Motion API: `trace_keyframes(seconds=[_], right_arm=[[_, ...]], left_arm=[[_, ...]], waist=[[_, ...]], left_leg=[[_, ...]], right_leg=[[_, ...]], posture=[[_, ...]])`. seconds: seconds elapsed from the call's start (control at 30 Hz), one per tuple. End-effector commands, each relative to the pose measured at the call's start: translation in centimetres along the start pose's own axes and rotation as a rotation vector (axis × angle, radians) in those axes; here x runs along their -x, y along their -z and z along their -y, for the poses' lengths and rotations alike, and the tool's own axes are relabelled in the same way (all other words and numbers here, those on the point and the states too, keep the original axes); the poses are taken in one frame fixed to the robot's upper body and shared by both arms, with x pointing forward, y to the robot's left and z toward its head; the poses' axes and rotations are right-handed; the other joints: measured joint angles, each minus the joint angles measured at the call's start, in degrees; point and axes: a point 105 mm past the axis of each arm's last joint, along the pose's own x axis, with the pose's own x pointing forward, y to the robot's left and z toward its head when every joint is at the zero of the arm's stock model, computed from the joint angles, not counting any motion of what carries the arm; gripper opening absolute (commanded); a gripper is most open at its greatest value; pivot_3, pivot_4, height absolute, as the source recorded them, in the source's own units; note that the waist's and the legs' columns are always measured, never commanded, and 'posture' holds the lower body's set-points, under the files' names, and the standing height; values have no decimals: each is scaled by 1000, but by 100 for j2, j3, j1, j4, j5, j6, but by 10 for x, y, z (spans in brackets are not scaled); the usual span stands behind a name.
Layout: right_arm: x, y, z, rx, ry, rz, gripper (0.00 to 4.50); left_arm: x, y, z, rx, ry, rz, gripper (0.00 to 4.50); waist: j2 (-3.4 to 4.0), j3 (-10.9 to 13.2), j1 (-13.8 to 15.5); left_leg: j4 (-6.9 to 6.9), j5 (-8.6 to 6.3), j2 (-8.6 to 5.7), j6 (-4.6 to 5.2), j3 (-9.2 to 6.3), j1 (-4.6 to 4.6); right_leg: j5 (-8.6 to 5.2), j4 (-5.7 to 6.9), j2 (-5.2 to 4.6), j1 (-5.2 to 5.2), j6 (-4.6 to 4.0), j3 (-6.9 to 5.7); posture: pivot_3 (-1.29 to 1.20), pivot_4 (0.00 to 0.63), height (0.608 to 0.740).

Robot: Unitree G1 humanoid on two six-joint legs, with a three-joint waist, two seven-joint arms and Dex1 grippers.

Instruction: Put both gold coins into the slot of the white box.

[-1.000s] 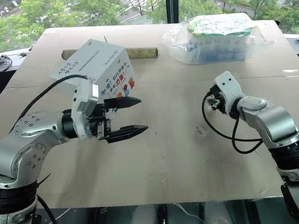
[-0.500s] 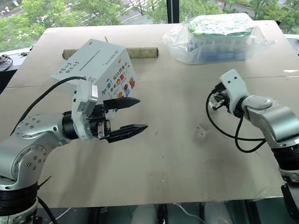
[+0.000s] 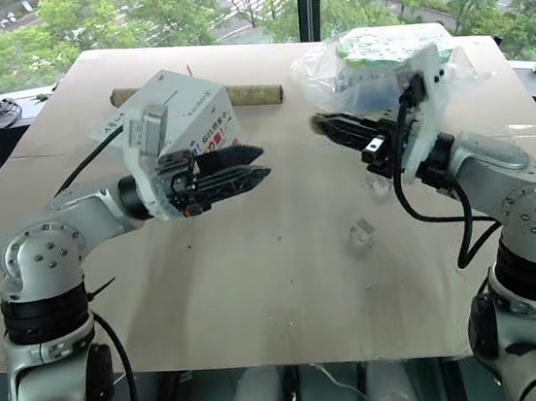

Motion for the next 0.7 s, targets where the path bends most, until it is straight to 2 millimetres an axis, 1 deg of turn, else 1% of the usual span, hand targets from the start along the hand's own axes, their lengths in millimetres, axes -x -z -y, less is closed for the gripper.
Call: trace_keyframes(seconds=[0.03, 0.2, 0.23, 0.27, 0.3, 0.37, 0.43, 0.7], right_arm=[[-4, -7, -24, 20, -114, -2, 0], [-7, -5, -30, 16, -148, -34, 0], [-7, -5, -30, 15, -151, -37, 0], [-7, -5, -30, 14, -152, -39, 0], [-7, -5, -31, 16, -157, -41, 0], [-8, -6, -33, 18, -165, -44, 0], [-8, -6, -35, 22, -172, -47, 0], [-9, -5, -38, 24, -189, -57, 0]], left_arm=[[-5, -9, 8, -9, 74, 11, 3352], [-11, -15, 15, -8, 145, 15, 3352], [-12, -15, 16, -12, 157, 11, 3082], [-12, -15, 16, -15, 164, 8, 2922], [-12, -14, 18, -17, 180, 2, 2613], [-12, -14, 20, -17, 197, 0, 1664], [-12, -14, 22, -17, 210, -5, 1304], [-12, -14, 24, -20, 238, -10, 1304]], waist=[[1, 1, 0], [1, 1, -7], [1, 1, -8], [1, 1, -14], [1, 1, -15], [1, 1, -18], [1, 1, -15], [1, 1, -10]], left_leg=[[0, 0, -3, 0, -1, -1], [-1, 0, -4, 0, -3, 0], [0, 0, -4, 0, -3, 0], [-1, 0, -4, 0, -3, 0], [0, 0, -3, 0, -3, 0], [0, 0, -3, 0, -2, 0], [-1, 0, -3, 0, -3, 0], [0, 0, -2, 0, -4, 0]], right_leg=[[0, 0, -2, 0, 0, -1], [0, -2, -2, -2, 0, -2], [0, -2, -2, -2, 0, -2], [0, -2, -2, -1, 0, -2], [0, -3, -2, -1, 0, -2], [0, -4, -2, -2, 0, -1], [0, -4, -2, -2, 0, -1], [0, -11, -2, -1, 0, -1]], posture=[[0, 150, 740], [0, 150, 740], [0, 150, 740], [0, 150, 740], [0, 150, 740], [0, 150, 740], [0, 150, 740], [0, 150, 740]])
